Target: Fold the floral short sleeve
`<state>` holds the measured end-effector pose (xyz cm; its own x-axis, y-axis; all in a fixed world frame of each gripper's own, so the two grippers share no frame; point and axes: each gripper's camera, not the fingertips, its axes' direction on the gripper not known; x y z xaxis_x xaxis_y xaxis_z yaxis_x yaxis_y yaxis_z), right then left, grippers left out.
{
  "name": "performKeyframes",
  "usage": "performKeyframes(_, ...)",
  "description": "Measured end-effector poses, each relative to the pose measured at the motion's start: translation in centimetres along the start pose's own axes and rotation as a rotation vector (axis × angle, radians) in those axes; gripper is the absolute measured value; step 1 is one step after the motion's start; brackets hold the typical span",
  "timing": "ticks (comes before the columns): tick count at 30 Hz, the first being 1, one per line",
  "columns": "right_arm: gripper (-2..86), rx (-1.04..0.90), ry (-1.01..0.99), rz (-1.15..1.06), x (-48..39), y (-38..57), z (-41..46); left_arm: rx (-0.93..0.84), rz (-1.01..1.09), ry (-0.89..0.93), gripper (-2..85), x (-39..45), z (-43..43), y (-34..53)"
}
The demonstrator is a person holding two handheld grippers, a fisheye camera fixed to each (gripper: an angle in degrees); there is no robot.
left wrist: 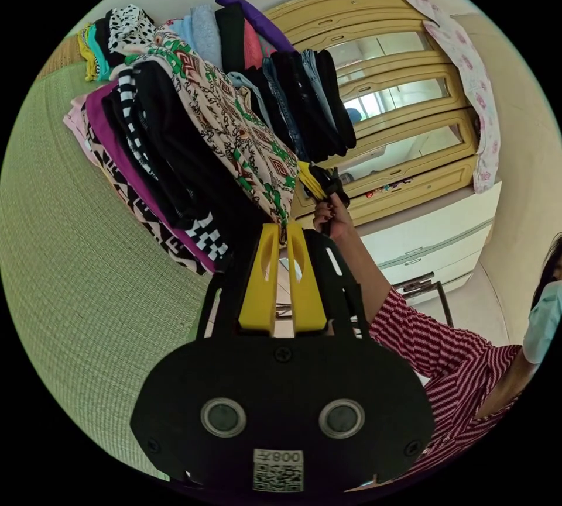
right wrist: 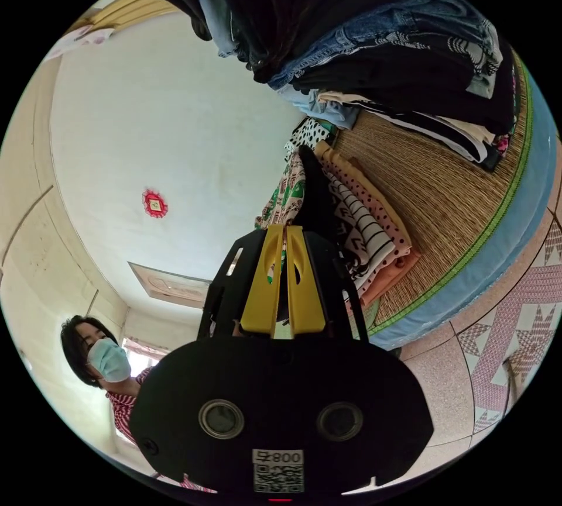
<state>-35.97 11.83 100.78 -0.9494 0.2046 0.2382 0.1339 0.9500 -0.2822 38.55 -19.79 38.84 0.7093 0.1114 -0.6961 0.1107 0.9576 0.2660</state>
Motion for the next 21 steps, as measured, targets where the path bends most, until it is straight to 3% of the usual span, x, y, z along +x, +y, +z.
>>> performKeyframes(11,0.2,-0.009,0.015,0.056,4.8,3.4,-1.1,-0.042,-0.032,-0.06,2.4,-2.3,0.8,-4.6)
performKeyframes(21,0.1,0.237,0.012,0.025,2.0,9.4,-3.8,-0.046,-0.05,-0.038,2.5,-3.3,-0.3,-6.5)
